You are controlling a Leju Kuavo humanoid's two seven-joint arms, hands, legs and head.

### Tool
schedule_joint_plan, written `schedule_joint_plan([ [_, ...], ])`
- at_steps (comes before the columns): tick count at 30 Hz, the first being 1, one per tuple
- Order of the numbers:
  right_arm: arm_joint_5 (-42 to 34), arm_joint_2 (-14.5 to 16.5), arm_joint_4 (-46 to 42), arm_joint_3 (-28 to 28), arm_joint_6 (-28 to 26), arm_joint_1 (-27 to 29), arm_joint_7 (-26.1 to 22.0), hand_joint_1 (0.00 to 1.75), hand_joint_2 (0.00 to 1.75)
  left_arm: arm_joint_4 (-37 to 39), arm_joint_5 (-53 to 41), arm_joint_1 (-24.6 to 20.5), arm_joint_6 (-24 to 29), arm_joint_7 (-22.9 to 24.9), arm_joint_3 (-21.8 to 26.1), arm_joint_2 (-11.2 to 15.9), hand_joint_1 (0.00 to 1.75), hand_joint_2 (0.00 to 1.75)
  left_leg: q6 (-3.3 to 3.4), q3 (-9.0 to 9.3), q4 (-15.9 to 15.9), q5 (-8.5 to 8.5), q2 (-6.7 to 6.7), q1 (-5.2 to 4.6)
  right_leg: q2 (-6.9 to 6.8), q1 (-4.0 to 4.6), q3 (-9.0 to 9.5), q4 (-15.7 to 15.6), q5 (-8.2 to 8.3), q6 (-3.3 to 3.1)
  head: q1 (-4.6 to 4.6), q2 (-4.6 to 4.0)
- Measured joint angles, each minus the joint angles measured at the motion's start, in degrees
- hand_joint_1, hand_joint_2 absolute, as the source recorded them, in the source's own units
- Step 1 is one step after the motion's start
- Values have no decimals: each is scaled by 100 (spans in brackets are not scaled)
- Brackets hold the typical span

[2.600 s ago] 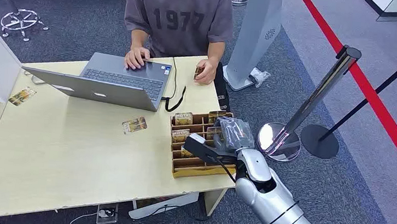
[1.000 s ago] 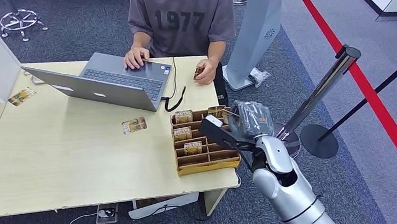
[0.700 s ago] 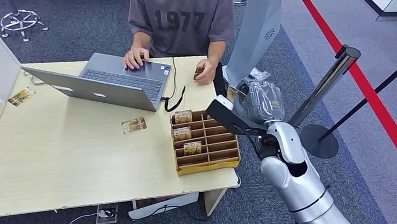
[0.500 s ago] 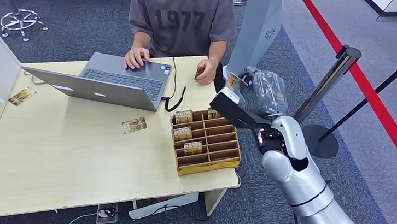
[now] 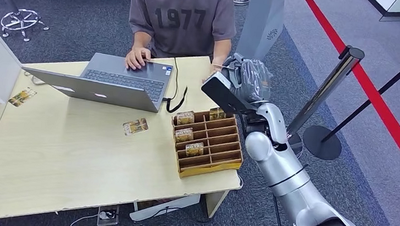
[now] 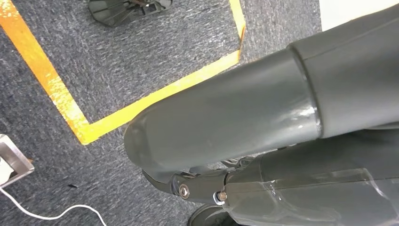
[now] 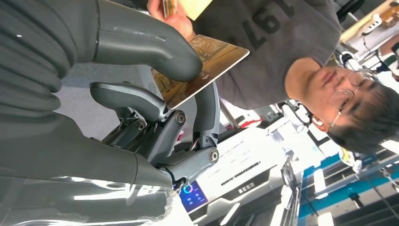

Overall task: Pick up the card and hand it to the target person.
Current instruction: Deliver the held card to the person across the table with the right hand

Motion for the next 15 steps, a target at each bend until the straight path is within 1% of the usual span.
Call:
schedule_joint_plan([
  [4, -22, 264, 693, 48, -96, -197, -161, 161, 175, 0, -59, -51, -15, 39, -19, -15, 0, 0, 0, 0, 0, 0, 0, 0, 0, 0, -1, 0, 0, 0, 0, 0],
  [8, -143, 496, 1305, 98, -200, -316, -339, 164, 175, 0, -91, -65, -29, 67, -60, -21, 0, 0, 0, 0, 0, 0, 0, 0, 0, 0, -1, 0, 0, 0, 1, 0],
  [11, -266, 686, 1781, 116, -372, -368, -552, 162, 175, 0, -118, -72, -36, 74, -98, -22, 0, 0, 0, 0, 0, 0, 0, 0, 0, 0, -2, 0, 0, 0, 0, 0],
  [13, -311, 813, 2101, 125, -509, -410, -691, 157, 175, 0, -132, -79, -36, 75, -114, -25, 0, 0, 0, 0, 0, 0, 1, 0, 1, 0, -3, 0, 0, 0, 1, 0],
  [14, -317, 861, 2229, 130, -576, -433, -743, 152, 175, 0, -134, -81, -36, 75, -120, -27, 0, 0, 0, 1, 0, 0, 1, 0, 1, 0, -4, 0, 0, 0, 1, 0],
  [15, -320, 904, 2352, 137, -651, -456, -798, 143, 175, 0, -137, -83, -36, 75, -126, -29, 0, 0, 0, 1, 0, 0, 0, 0, 1, 0, -3, 0, 0, 0, 1, 0],
])
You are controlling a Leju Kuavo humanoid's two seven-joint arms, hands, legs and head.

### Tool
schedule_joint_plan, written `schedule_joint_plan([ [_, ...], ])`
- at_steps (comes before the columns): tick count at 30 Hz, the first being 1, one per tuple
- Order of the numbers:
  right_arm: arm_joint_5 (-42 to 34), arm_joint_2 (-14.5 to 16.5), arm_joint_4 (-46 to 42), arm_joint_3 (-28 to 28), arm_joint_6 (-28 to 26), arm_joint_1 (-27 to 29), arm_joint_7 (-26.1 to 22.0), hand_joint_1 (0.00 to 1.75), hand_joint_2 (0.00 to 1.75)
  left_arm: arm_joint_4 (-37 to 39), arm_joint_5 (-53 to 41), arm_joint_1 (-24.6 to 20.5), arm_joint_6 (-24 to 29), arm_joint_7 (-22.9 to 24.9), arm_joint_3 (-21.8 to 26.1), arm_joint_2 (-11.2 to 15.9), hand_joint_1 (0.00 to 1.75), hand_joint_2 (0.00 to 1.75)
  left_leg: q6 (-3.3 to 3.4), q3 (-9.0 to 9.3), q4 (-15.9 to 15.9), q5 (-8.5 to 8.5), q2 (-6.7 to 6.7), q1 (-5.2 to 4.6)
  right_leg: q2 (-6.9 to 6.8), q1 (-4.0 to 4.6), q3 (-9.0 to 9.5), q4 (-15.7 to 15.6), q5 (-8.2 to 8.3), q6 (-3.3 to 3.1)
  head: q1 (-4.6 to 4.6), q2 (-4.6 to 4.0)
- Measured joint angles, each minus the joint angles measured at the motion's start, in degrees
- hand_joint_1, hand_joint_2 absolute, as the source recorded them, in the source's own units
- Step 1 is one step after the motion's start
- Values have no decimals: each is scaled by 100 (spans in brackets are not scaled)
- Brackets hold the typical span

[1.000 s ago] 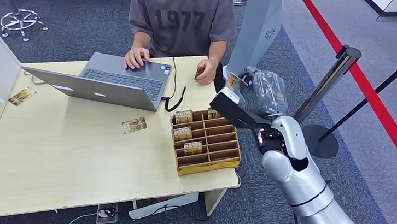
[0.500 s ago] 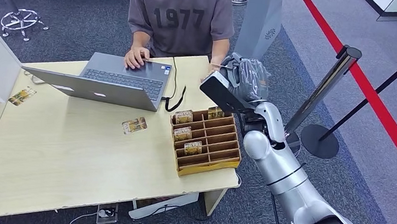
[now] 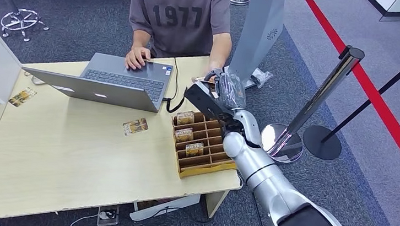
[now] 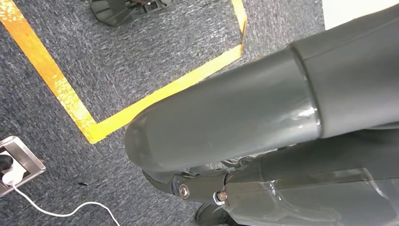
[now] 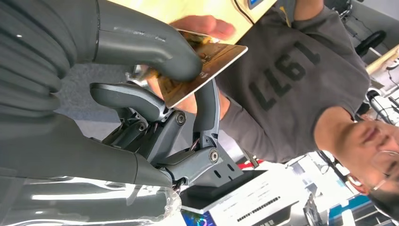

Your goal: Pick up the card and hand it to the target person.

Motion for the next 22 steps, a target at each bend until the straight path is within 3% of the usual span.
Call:
schedule_joint_plan([
  [1, -2, 39, 110, 7, -74, -18, -50, 134, 175, 0, -2, -1, 0, 0, -3, -2, 0, 0, 0, 0, 0, 0, 0, 0, 0, 0, 0, 0, 0, 0, 0, 0],
  [5, 8, 130, 376, 42, -248, -52, -156, 23, 175, 0, -3, -1, 0, 0, -10, -6, 0, 0, 0, 0, 0, 0, 1, 0, 0, 0, 0, 0, 0, 0, 0, 0],
  [6, 23, 147, 423, 48, -263, -58, -165, 9, 175, 0, -3, -1, 0, 0, -10, -7, 0, 0, 0, 0, 0, 0, 1, 0, 0, 0, 0, 0, 0, 0, 0, 0],
  [8, 71, 184, 517, 54, -282, -73, -172, 0, 175, 0, -3, -1, 1, 0, -10, -7, 0, 0, 0, 0, 0, 0, 1, 0, 0, 0, 0, 0, 0, 0, 0, 0],
  [22, 589, 239, 692, 138, -235, -89, 213, 0, 175, 0, -3, 5, 1, -7, -8, -7, 0, 0, 0, 2, 0, 0, 2, 0, 1, 0, 0, 0, 0, 0, 0, 0],
])
